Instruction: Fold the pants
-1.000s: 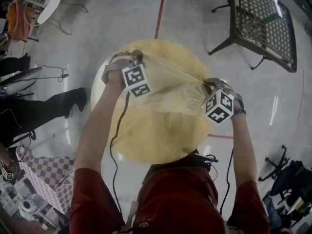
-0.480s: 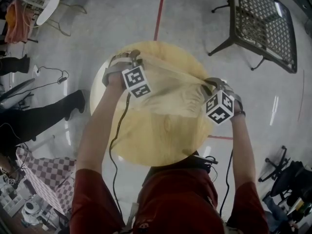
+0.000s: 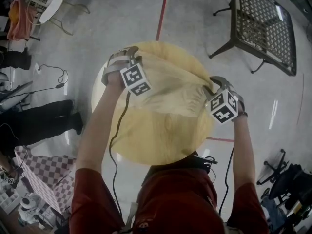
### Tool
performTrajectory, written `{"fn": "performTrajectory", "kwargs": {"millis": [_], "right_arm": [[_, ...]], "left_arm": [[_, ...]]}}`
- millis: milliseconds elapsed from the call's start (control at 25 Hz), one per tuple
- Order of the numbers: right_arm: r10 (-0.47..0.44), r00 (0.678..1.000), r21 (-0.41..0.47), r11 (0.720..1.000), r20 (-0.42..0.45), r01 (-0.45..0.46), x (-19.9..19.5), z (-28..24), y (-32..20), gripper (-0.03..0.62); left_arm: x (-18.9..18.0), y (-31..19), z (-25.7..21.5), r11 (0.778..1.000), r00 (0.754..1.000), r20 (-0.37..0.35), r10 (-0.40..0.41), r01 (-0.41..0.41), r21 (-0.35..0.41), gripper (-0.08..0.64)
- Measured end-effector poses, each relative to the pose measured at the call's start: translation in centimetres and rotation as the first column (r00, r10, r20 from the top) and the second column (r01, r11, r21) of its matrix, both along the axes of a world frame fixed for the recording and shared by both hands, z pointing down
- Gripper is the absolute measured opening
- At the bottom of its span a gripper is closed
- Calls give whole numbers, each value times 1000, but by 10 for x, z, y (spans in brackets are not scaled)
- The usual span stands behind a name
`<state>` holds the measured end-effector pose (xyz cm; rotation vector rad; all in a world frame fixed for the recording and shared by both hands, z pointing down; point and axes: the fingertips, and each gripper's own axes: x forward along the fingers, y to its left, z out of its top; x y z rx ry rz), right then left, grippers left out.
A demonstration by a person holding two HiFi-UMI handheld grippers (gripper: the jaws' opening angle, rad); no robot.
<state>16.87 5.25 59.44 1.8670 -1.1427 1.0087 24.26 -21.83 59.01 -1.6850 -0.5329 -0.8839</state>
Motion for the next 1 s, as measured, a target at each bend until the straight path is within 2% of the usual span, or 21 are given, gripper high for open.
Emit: {"fn": "performTrajectory", "kwargs": {"millis": [320,520,640,760,880,1000], "right_arm": [[27,999,69,997,-35,-25,-1,-26,-1,144],[25,995,141,990,-96,-11,-4,-51,-10,144],[22,986,212,977,-165,14,-2,-72,-20,144],[52,970,318,948,-237,27,-3,-97,-36,144],[106,950,440,897,-292,36,-4,-127,-54,144],[151,928,529,847,-339,56,-5,-155,-66,144]], "left_arm": [[-16,-5,-25,998,998,-30,-47,45,-46,170],[-32,-2,-58,981,987,-90,-131,116,-153,170],[-43,-1,-83,958,967,-149,-205,167,-234,170],[-59,-2,-109,904,929,-203,-310,222,-365,170],[-78,-1,-137,829,870,-260,-419,250,-500,169],[-95,3,-160,742,795,-298,-528,261,-618,169]]}}
